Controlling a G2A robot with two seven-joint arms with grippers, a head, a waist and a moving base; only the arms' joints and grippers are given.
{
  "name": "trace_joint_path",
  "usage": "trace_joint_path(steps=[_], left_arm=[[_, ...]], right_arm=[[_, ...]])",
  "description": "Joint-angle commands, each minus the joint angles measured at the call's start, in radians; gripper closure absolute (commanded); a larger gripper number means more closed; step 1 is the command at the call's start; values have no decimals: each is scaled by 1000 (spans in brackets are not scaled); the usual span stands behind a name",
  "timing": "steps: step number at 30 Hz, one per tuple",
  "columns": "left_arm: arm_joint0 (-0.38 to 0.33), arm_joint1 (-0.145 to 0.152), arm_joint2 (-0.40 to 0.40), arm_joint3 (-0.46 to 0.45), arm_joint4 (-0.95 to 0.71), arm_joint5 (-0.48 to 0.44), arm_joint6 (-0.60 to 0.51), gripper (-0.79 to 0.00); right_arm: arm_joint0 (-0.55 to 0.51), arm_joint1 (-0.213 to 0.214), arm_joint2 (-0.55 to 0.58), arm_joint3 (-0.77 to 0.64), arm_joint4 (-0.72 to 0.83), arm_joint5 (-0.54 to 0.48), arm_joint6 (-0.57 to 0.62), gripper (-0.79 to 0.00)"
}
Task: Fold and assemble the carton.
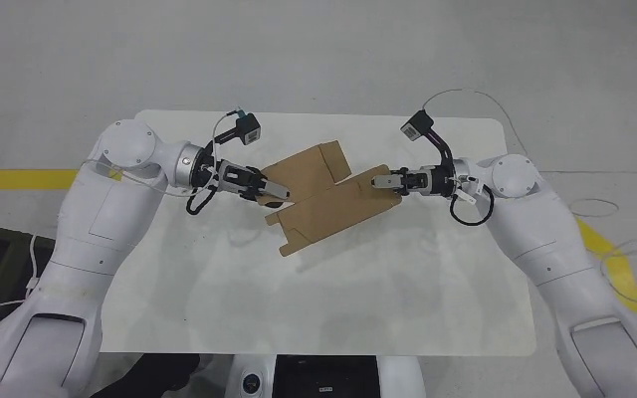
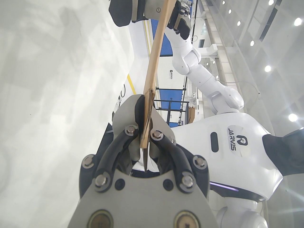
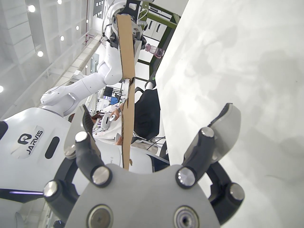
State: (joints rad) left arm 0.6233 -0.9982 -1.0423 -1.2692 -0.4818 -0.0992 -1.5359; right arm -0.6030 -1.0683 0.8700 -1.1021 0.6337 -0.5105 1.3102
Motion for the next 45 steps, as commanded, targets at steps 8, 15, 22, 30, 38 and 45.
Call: trace_joint_path(steps=[8, 15, 22, 30, 38, 45], left_arm=[[-4, 4, 10, 5, 20, -16, 6, 0], [-8, 3, 19, 10, 30, -18, 20, 0], [-14, 1, 30, 19, 41, -17, 29, 0], [-20, 0, 34, 28, 44, -21, 32, 0], [-23, 2, 34, 36, 52, -31, 25, 0], [-24, 3, 35, 40, 51, -25, 26, 0]], right_arm=[[4, 20, -35, -29, 42, -5, -5, -785], [11, 31, -65, -64, 61, -3, -3, -785], [26, 39, -95, -70, 62, -10, -10, -785], [45, 47, -139, -71, 49, -10, -10, -406], [62, 53, -176, -57, 51, -26, -26, -179], [80, 59, -210, -53, 44, -28, -28, -34]])
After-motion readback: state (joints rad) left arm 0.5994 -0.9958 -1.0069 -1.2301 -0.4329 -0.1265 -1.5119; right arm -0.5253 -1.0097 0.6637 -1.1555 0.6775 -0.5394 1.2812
